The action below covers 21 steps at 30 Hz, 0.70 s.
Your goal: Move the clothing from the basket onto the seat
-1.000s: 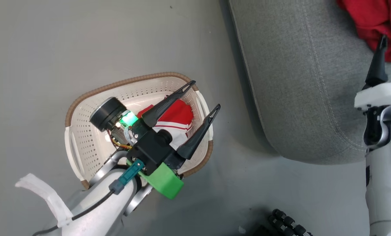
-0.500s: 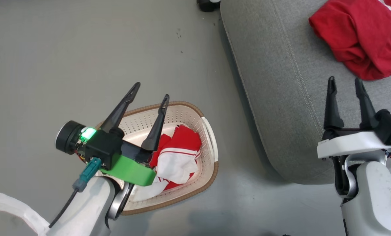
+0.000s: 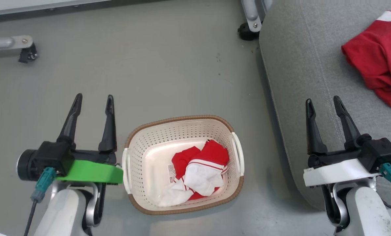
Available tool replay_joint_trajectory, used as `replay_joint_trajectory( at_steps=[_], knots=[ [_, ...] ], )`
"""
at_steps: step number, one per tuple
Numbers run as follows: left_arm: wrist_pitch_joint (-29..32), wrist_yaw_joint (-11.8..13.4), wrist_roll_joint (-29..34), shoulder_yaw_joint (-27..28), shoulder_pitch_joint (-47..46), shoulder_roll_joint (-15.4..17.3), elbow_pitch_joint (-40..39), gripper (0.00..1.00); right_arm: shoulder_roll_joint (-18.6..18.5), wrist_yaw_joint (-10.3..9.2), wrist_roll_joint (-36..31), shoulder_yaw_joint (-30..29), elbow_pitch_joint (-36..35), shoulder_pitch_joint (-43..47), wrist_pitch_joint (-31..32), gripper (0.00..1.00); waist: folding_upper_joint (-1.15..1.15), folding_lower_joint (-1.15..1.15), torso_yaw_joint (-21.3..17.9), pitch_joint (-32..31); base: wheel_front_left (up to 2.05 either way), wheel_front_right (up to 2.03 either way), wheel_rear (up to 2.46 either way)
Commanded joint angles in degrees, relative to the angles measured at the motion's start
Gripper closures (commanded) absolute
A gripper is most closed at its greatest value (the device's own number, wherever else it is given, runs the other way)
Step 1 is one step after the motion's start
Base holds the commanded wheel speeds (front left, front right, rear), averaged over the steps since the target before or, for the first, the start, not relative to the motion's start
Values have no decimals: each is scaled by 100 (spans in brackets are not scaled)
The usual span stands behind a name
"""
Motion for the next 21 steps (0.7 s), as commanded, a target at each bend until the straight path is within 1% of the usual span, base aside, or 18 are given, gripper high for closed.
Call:
replay_joint_trajectory(
  at_steps=[1,5,9,13,21],
  knots=[
    [-18,-21,73,172,172,-36,15,0,-20,-4,-48,-8,-83,140,58,0,0,0,337,-304,0,0,0],
    [-18,-84,205,573,461,-157,74,0,-23,-5,-96,-5,-227,321,200,0,0,0,445,-429,0,0,0],
    [-19,-186,355,817,742,-270,177,0,-19,-4,-104,-3,-333,516,325,0,0,0,464,-573,0,0,0],
    [-19,-252,534,984,1008,-362,239,0,-19,-4,-64,10,-381,733,426,0,0,0,429,-770,0,0,0],
    [-18,-440,753,1142,1403,-510,406,0,-18,-4,17,64,-434,1099,599,0,0,0,337,-1136,0,0,0]
  ],
)
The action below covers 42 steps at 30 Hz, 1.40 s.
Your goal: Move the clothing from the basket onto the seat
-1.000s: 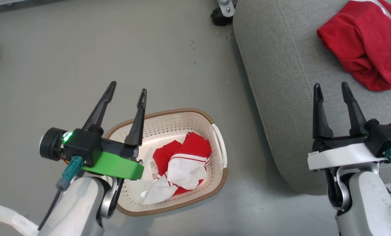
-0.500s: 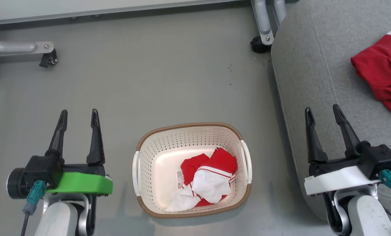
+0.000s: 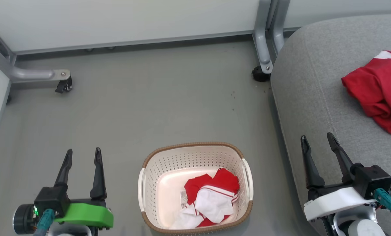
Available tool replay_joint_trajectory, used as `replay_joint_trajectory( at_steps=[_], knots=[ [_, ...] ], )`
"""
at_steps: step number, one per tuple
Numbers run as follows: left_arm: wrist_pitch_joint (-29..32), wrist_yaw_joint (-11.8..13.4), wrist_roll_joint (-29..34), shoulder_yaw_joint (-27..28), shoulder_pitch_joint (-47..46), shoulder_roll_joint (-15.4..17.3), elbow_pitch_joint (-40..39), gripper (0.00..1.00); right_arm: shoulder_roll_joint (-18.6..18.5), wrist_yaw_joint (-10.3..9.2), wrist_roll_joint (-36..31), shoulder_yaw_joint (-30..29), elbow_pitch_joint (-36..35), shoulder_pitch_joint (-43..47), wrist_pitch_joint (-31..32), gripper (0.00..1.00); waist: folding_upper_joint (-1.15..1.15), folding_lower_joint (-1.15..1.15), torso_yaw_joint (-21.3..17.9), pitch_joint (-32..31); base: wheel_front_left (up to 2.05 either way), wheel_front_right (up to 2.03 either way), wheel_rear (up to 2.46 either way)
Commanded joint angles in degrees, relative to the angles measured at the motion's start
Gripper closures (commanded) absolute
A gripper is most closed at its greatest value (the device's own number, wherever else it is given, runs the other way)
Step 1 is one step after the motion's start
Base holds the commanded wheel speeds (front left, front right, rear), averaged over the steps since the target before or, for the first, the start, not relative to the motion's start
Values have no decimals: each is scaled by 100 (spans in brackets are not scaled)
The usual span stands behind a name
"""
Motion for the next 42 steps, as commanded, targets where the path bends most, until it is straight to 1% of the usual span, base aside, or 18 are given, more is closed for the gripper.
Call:
replay_joint_trajectory(
  at_steps=[1,4,16,37,42],
  knots=[
    [-17,-33,65,41,123,-7,19,0,-20,-4,39,5,-31,114,33,0,0,0,-50,-158,0,0,0],
    [-17,-85,143,38,252,-77,76,0,-21,-4,45,-2,-53,231,103,0,0,0,-61,-287,0,0,0],
    [-18,-218,293,150,423,-167,275,0,-19,-4,11,7,-207,503,303,0,0,0,-73,-533,0,0,0],
    [-17,-384,494,307,301,-300,352,0,-18,-4,30,-44,-303,520,335,0,0,0,-57,-490,0,0,0],
    [-18,-402,569,260,119,-336,316,0,-19,-4,32,-81,-363,420,334,0,0,0,-16,-342,0,0,0]
  ],
)
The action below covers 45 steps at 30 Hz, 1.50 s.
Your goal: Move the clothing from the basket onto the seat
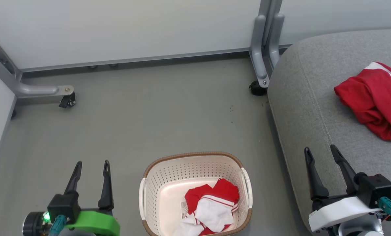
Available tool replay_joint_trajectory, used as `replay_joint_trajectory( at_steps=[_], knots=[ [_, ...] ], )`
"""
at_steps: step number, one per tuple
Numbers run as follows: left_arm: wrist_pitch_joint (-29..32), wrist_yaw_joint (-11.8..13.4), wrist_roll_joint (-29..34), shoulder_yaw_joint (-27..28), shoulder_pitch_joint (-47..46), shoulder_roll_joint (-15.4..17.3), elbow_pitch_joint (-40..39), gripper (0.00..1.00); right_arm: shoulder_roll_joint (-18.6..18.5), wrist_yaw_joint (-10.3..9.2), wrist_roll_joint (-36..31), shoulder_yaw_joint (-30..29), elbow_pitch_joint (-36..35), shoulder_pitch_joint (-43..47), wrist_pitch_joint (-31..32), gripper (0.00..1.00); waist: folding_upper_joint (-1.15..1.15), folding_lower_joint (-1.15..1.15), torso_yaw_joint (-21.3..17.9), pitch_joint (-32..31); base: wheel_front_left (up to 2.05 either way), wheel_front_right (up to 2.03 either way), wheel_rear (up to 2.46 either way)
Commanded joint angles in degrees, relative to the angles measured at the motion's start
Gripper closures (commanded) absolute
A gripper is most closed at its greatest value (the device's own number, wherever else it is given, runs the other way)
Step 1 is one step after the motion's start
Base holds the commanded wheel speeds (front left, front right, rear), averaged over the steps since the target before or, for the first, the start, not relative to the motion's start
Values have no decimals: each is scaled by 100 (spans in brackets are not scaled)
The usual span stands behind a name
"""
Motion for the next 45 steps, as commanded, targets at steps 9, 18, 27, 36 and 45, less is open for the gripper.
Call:
replay_joint_trajectory(
  at_steps=[9,18,27,36,45],
  knots=[
    [-12,-156,305,-680,-1079,-123,337,0,-18,-4,-98,-8,-302,-500,-64,0,0,0,20,990,0,0,0],
    [-11,-290,139,-1574,-2189,-173,1351,0,-18,-4,-123,141,-466,-1195,-248,0,0,0,-264,2246,0,0,0],
    [97,-288,-7,-2594,-3186,-171,2668,0,-15,-4,36,292,-398,-1735,-612,0,0,0,-693,3318,0,0,0],
    [428,-239,-406,-3392,-3925,-168,3623,0,-12,-4,289,529,-374,-2182,-905,0,0,0,-1140,4287,0,0,0],
    [700,-175,-548,-3555,-4590,-140,4560,0,-10,-4,577,694,-461,-2429,-1024,0,0,0,-1502,5051,0,0,0]
  ],
)
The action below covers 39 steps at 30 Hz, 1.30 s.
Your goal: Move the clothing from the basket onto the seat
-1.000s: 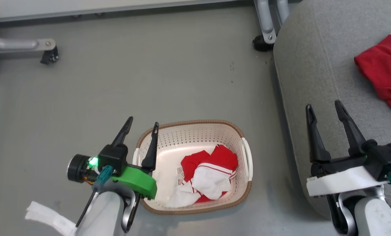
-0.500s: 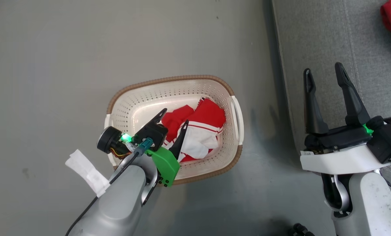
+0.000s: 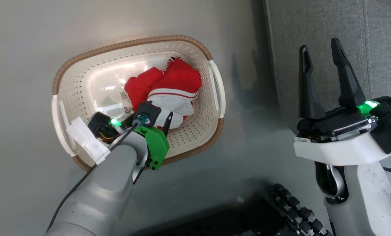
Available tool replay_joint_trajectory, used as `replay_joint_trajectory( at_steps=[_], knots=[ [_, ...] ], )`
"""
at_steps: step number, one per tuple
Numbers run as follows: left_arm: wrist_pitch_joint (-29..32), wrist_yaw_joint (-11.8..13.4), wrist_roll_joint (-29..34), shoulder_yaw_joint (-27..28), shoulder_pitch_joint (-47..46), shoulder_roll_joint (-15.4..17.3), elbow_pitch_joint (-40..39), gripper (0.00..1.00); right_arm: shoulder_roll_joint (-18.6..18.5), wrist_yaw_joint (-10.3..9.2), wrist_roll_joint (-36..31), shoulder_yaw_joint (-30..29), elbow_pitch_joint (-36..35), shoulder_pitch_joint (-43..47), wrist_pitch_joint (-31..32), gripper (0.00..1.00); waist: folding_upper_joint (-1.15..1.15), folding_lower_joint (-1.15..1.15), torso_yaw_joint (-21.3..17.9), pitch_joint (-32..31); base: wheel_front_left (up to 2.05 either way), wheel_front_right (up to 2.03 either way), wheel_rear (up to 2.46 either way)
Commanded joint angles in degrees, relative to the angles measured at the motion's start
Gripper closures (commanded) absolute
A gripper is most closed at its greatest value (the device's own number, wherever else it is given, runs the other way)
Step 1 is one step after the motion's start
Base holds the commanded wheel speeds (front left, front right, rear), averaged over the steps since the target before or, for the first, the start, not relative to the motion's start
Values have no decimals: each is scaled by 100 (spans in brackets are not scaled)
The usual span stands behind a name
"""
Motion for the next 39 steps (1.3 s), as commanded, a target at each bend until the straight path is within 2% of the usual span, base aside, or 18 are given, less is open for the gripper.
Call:
replay_joint_trajectory(
  at_steps=[1,17,30,31,32,39],
  knots=[
    [27,19,-28,47,-198,102,129,0,0,-4,54,37,-32,-101,-32,0,0,-1,-471,635,0,0,0],
    [236,173,-332,329,-886,519,1212,0,0,-4,446,268,-152,-269,-40,0,0,-1,-809,1104,0,0,0],
    [452,-160,-478,99,-963,438,1400,0,0,-4,525,327,-166,-125,-39,0,0,-1,-848,1157,0,0,0],
    [466,-165,-497,81,-966,435,1405,20,-1,-4,525,329,-168,-126,-39,0,0,-1,-851,1158,0,0,0],
    [519,-182,-524,55,-966,432,1413,100,-1,-4,524,324,-174,-123,-39,0,0,-1,-856,1157,0,0,0],
    [456,-206,-580,-103,-1036,487,1431,100,0,-4,502,280,-170,-140,-39,0,0,-1,-889,1117,0,0,0]
  ],
)
